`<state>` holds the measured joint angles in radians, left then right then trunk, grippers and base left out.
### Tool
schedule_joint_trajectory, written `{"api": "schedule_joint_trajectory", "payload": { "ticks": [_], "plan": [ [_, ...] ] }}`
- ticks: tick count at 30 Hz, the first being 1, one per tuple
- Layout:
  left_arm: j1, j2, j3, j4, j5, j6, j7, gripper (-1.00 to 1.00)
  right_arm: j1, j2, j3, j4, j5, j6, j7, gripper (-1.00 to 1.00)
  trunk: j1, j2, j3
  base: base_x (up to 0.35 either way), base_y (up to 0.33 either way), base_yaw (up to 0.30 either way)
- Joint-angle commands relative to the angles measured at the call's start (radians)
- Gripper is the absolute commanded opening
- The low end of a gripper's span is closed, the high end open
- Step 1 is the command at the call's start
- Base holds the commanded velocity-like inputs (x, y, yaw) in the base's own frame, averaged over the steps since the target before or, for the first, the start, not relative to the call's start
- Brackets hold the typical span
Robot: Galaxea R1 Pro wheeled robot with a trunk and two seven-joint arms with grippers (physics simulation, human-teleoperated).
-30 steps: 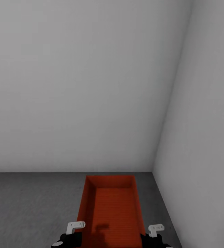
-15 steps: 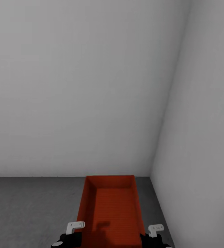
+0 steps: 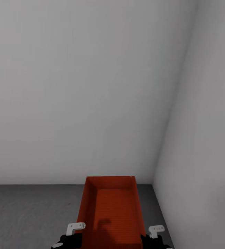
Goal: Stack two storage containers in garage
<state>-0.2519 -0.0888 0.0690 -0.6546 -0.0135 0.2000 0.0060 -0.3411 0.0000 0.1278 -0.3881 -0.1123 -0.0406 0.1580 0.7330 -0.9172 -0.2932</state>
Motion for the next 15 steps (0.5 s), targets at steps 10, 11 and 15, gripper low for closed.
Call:
{"api": "schedule_joint_trajectory", "payload": {
  "ticks": [10,11,15],
  "plan": [
    [-0.001,-0.002,0.015,-0.074,-0.02,-0.054,0.006,-1.0,0.0,0.0,0.014,0.003,-0.011,-0.004,0.018,-1.0,0.001,-0.001,-0.001,0.156,0.0,0.0],
    [-0.001,-0.002,0.015,-0.074,-0.02,-0.054,0.006,-1.0,0.0,0.0,0.014,0.003,-0.011,-0.004,0.018,-1.0,0.001,-0.001,-0.001,0.005,0.0,0.0],
    [-0.001,-0.003,0.015,-0.074,-0.02,-0.054,0.006,-1.0,0.001,0.0,0.014,0.003,-0.01,-0.004,0.018,-1.0,0.001,-0.001,-0.001,0.002,0.0,0.0]
  ]
}}
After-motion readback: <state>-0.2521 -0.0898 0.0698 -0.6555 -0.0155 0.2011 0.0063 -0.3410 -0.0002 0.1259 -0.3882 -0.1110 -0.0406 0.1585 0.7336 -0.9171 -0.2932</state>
